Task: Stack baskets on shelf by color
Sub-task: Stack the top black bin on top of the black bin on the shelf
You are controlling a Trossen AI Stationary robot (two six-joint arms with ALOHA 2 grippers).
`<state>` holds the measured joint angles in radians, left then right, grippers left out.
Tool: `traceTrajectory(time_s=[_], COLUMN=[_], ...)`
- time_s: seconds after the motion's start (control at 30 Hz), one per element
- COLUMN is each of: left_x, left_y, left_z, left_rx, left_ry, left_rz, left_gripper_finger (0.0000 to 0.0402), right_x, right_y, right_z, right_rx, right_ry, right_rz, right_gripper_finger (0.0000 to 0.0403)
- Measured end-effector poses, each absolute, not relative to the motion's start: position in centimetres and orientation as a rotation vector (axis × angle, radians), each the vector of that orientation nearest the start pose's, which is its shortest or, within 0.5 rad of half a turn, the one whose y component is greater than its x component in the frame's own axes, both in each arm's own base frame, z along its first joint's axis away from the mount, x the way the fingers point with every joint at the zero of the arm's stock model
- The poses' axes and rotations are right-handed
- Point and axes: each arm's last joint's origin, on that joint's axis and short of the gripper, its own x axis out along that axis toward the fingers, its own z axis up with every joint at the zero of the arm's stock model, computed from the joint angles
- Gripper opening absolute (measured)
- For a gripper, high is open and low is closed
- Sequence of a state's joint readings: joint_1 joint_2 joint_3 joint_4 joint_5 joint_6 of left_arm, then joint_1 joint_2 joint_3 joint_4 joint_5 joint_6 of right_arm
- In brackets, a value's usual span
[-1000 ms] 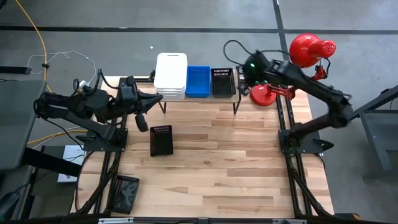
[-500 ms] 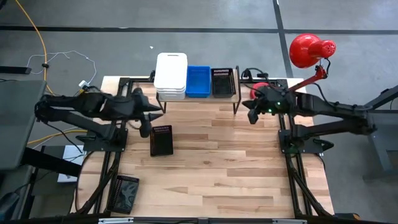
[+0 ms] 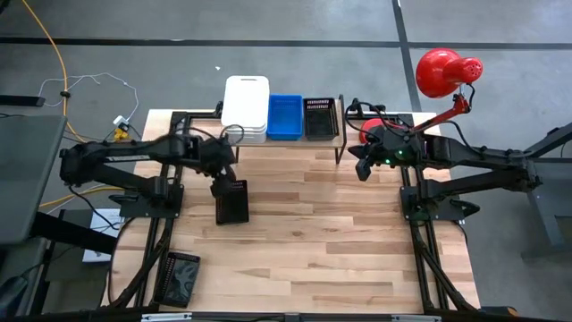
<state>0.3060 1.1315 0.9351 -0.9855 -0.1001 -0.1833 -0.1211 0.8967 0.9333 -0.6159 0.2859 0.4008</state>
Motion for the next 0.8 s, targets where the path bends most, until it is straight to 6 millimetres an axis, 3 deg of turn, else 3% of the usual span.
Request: traceTrajectory(time_s=[0.2, 0.8], left_x=[18.4, 17.7], left_y=[6.1, 5.9], left_z=[22.1, 18.0], left_rx=[-0.291, -0.283], left_ry=[1.156, 1.154], left_rz=[0.482, 0.459], left_gripper_finger=[0.0238, 0.0237], right_x=[17.5, 17.6], right_y=[-3.0, -3.0], right_z=[32.6, 32.6], right_rx=[0.336, 0.339], right_ry=[0.493, 0.493], right_rz=[-0.506, -0.507], right_gripper_finger=[0.0000, 0.0000])
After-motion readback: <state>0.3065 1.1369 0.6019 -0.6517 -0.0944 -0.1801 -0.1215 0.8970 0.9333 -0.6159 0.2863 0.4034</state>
